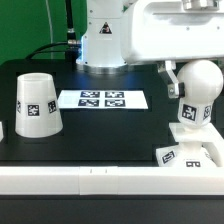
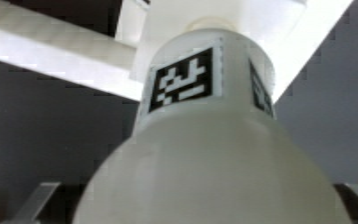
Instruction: Assemble lamp
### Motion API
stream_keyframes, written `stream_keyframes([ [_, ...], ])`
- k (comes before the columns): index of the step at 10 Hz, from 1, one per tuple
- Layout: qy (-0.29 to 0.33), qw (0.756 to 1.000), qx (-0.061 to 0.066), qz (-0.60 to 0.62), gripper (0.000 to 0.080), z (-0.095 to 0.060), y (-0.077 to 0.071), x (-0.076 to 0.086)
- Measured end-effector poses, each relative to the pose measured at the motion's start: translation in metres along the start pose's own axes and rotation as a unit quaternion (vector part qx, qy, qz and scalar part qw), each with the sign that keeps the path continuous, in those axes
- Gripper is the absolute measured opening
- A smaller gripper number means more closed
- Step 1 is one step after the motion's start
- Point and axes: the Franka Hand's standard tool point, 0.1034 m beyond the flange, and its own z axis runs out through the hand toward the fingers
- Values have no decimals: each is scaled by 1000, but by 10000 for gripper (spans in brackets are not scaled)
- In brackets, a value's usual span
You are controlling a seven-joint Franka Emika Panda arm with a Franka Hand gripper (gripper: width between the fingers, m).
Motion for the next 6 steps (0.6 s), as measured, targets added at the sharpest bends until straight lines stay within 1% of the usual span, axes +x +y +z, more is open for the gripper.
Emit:
stream_keyframes([
  [5, 15, 1000, -5, 0, 576, 1, 2, 2],
  [6, 15, 1000, -5, 0, 672, 1, 2, 2],
])
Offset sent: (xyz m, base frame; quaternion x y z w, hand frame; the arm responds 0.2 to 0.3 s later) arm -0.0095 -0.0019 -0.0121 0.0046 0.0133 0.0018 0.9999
